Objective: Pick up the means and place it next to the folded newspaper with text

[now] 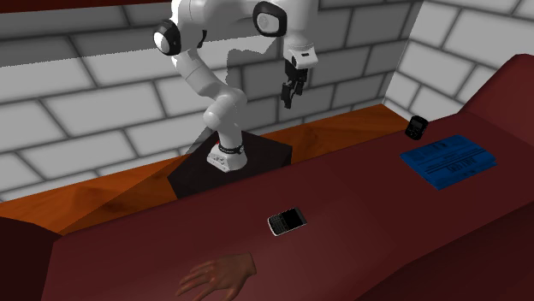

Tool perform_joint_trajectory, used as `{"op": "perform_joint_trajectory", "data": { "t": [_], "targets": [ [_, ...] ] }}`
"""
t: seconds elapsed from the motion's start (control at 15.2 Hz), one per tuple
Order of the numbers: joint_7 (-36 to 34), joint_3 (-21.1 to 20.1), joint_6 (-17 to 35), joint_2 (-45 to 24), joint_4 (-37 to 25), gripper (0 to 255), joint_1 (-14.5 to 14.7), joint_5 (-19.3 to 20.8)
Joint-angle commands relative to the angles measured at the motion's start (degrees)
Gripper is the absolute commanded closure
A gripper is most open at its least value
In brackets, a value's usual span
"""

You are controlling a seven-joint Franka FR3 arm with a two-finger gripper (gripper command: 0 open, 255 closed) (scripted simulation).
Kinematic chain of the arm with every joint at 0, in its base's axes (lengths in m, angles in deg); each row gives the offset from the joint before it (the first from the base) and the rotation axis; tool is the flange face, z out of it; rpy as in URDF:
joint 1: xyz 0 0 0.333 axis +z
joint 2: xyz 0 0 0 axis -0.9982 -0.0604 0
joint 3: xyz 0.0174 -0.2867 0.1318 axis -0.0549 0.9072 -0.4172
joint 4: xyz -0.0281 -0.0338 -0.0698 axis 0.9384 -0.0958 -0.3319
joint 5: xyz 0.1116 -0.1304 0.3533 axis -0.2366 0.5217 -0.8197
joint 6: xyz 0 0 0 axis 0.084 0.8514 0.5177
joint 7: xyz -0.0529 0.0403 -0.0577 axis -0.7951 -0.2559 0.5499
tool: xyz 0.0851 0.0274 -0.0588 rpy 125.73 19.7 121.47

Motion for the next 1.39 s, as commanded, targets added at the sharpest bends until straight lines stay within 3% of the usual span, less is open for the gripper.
{"op": "perform_joint_trajectory", "data": {
  "t": [0.0,0.79,1.32],
  "targets": [
    [0.0,0.0,0.0,0.0,0.0,0,0.0,0.0],
    [28.5,16.7,9.8,-6.8,2.3,0,0.0,11.3],
    [47.9,28.1,18.0,-19.3,-3.6,0,2.3,13.3]
  ]
}}
